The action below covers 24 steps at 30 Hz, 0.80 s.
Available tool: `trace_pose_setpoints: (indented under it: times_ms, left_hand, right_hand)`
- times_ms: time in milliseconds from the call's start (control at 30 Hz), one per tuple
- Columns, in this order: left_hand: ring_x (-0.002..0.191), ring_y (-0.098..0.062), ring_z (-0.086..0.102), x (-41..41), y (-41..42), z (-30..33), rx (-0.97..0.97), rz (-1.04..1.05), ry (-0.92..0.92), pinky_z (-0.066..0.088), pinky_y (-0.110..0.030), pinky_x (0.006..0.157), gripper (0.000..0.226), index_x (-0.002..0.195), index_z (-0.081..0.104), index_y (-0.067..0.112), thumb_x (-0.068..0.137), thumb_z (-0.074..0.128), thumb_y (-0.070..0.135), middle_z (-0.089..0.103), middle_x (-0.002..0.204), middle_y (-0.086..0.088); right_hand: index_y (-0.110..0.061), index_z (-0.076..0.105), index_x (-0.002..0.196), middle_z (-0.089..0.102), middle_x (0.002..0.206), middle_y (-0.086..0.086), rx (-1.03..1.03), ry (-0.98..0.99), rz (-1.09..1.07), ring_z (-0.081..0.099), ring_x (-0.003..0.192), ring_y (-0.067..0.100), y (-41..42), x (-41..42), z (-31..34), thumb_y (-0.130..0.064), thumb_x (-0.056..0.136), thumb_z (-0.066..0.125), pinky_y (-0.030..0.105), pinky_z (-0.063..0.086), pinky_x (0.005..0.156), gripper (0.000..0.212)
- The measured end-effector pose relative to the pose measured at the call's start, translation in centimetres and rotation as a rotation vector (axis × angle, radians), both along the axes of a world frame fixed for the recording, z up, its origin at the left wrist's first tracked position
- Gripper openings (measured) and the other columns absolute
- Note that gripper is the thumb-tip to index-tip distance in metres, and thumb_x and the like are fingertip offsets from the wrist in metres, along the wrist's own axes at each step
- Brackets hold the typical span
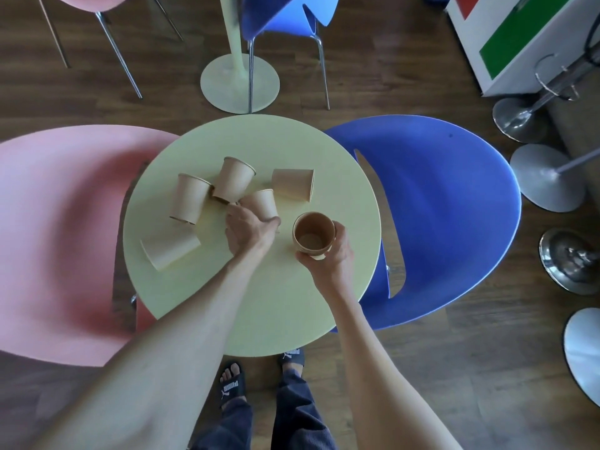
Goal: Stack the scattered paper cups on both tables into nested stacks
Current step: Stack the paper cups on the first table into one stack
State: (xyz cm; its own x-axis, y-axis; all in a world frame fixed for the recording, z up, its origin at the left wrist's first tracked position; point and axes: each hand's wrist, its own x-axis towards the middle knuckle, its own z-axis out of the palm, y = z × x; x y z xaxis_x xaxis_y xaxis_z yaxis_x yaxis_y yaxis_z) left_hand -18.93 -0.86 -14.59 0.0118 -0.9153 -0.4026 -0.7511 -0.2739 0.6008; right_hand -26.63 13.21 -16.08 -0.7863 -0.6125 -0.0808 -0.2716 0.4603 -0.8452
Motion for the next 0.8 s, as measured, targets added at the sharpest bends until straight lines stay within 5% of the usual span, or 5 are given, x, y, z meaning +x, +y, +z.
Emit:
trace_pose_setpoints:
  times_ms: [167,300,500,633,800]
  left_hand:
    - [0.126,-0.03,0.053,0.4,1.7,1.4,-0.212,0.015,0.539,0.054,-0.046,0.101,0.111,0.154,0.019,0.02,0.065,0.085,0.025,0.04,0.141,-0.007]
    - [0.122,-0.026,0.063,0.7,3.6,3.3,-0.165,-0.031,0.864,0.06,-0.041,0.094,0.103,0.15,0.028,0.023,0.067,0.089,0.021,0.047,0.147,-0.006]
    - [0.128,-0.014,0.056,1.3,5.1,3.3,-0.291,-0.407,0.657,0.053,-0.021,0.095,0.1,0.147,0.039,0.011,0.065,0.096,0.019,0.051,0.145,0.001]
    - [0.132,-0.015,0.051,1.6,4.8,3.0,-0.299,-0.546,0.554,0.049,-0.039,0.105,0.101,0.148,0.04,0.014,0.064,0.095,0.024,0.052,0.145,0.002]
    - [0.122,-0.011,0.054,1.5,4.4,3.3,-0.241,-0.65,0.499,0.045,-0.024,0.101,0.105,0.149,0.04,0.027,0.062,0.087,0.061,0.054,0.137,0.008]
  right_hand:
    - [-0.01,0.051,0.132,0.065,0.121,0.007,0.016,0.018,-0.001,0.062,0.109,0.025,0.0,0.1,0.2,-0.013,0.063,0.091,0.024,0.043,0.087,0.08]
    - [-0.016,0.052,0.13,0.067,0.116,0.003,0.016,-0.004,0.001,0.065,0.105,0.023,-0.2,0.2,0.6,-0.014,0.063,0.09,0.03,0.05,0.085,0.077]
    - [-0.011,0.053,0.127,0.068,0.11,0.003,-0.032,-0.018,0.026,0.065,0.093,0.02,-0.1,0.7,1.7,-0.035,0.065,0.084,0.023,0.049,0.073,0.074]
    - [-0.009,0.052,0.13,0.065,0.115,0.002,-0.031,-0.026,0.037,0.061,0.095,0.016,0.2,0.5,2.1,-0.029,0.065,0.083,0.005,0.041,0.072,0.075]
    - [-0.013,0.055,0.127,0.067,0.112,0.001,0.001,-0.026,-0.005,0.065,0.098,0.022,0.2,0.0,1.7,-0.022,0.066,0.091,0.021,0.047,0.076,0.072]
